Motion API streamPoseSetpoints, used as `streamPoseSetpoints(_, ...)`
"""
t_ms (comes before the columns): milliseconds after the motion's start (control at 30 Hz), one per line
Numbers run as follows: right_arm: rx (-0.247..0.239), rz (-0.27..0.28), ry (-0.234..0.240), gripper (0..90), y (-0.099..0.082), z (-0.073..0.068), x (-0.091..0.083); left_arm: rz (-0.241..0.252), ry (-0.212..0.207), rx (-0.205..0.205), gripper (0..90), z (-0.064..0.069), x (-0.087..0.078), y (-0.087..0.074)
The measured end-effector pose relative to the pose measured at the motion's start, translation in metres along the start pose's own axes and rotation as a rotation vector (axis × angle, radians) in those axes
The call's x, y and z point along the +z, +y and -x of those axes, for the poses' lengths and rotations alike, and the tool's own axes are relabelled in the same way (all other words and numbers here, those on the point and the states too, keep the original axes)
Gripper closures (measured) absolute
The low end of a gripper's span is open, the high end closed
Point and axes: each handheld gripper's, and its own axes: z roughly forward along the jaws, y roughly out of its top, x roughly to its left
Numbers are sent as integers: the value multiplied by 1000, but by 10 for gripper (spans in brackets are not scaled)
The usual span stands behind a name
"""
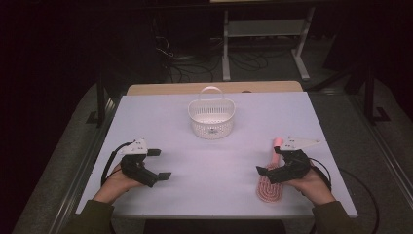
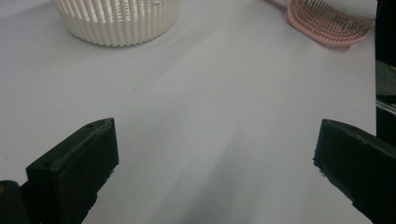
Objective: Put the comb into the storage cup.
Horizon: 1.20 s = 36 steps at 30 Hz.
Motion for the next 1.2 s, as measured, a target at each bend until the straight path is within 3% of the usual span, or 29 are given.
streamPoseSetpoints(200, 11, 3, 1, 4, 1, 1, 1, 16, -9, -19, 0, 0, -1, -2)
streamPoseSetpoints(1200, 46, -43, -20, 11, 14, 16, 8, 32, -24, -37, 0, 2, -1, -6)
